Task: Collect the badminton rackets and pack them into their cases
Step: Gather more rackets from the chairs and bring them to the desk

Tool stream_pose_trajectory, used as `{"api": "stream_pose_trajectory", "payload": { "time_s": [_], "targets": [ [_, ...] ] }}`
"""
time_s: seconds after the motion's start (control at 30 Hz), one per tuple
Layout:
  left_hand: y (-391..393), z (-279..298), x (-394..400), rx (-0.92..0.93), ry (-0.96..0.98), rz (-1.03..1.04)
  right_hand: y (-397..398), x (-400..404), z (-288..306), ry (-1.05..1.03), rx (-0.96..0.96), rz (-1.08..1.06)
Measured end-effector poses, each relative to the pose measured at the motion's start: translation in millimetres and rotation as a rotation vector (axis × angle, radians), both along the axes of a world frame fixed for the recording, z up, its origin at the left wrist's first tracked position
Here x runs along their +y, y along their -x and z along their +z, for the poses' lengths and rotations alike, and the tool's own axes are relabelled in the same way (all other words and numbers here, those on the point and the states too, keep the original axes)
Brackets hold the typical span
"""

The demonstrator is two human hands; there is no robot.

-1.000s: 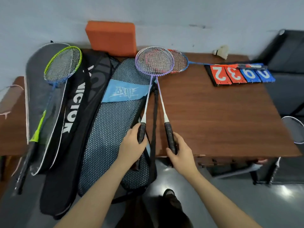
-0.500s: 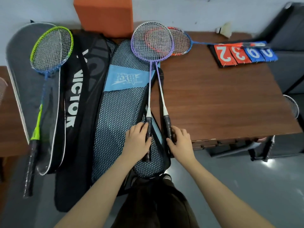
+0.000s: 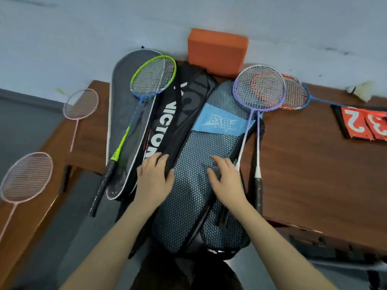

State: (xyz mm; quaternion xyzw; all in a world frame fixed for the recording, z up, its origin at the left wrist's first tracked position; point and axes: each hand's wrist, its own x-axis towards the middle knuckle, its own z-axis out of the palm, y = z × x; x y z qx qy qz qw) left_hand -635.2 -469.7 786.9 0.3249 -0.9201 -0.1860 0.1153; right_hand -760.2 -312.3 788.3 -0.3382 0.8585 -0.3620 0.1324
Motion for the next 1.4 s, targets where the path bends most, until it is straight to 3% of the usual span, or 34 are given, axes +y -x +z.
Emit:
{"api": "stream_pose_trajectory", "payload": {
  "time_s": [0.27, 0.43, 0.63, 0.77, 1.03, 1.23, 1.4],
  "targets": [
    [-54.9, -29.4, -115.6, -0.148, -0.106, 0.222, -35.8, -147.4, -14.5, -0.052, 0.051, 0.147],
    [-72.9, -46.3, -166.1, -0.184, -0.206, 0.067, -54.5, -224.3, -30.5, -0.188, 0.051, 0.212],
    [-75.5, -52.8, -170.2, -0.052, -0.347, -0.012, -62.6, -251.2, -43.8, -0.367, 0.165, 0.28],
    [-84.7, -47.8, -177.2, 0.153, -0.378, 0.077, -61.0, -251.4, -37.4, -0.365, 0.238, 0.318],
    [-86.1, -5.1, -164.0, 0.378, -0.263, -0.045, -57.2, -236.6, 3.2, -0.167, 0.416, 0.321],
    [-69.0, 21.7, -97.0, 0.444, -0.196, -0.129, -44.7, -165.3, 33.4, -0.052, 0.54, 0.24],
    [-45.2, 37.1, -1.8, 0.563, -0.195, -0.236, -25.6, -59.6, 56.1, 0.017, 0.58, 0.168]
  ]
}}
